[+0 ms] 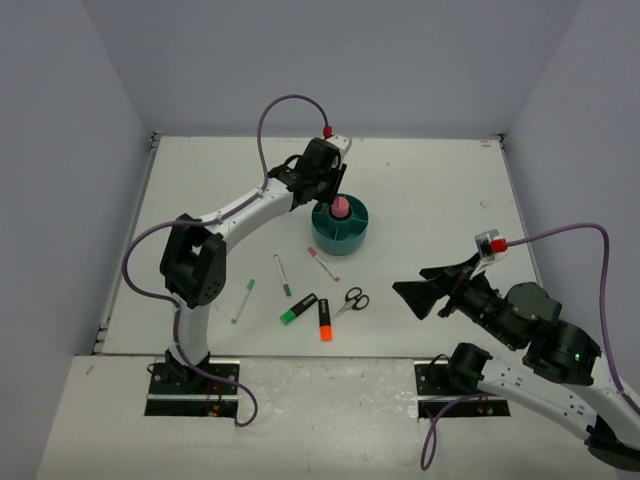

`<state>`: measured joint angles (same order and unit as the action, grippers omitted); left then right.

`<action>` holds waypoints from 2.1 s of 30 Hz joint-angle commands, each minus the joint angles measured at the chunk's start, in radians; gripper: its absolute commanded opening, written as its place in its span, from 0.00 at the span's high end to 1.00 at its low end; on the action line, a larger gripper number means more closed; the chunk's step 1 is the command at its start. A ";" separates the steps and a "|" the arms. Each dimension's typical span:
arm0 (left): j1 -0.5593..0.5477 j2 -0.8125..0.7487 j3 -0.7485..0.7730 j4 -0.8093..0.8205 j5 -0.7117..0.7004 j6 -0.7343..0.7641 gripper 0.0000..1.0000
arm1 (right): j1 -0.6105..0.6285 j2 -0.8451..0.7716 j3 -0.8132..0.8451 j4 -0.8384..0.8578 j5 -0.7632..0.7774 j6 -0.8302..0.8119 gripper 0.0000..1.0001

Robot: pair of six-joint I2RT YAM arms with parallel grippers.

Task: Sort the stationery into containers
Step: Place the pen in the storage box, then pick up the pen from the center of the board.

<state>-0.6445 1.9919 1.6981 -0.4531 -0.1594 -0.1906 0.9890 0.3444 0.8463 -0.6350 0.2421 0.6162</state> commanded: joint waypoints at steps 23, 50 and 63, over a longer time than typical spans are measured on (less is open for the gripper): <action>0.003 -1.043 -0.594 -0.061 -0.333 -0.421 0.00 | 0.008 0.610 0.002 0.145 -0.013 0.125 0.02; 0.002 -1.443 -0.854 -0.191 -0.186 -0.263 0.00 | -0.013 1.482 0.341 0.282 0.197 -0.358 0.59; -0.001 -1.483 -0.864 -0.175 -0.158 -0.258 0.00 | -0.029 1.576 0.366 0.291 -0.033 -0.375 0.67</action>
<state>-0.6437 0.5193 0.8375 -0.6729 -0.3396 -0.4778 0.9672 1.8883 1.1815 -0.3658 0.3168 0.2581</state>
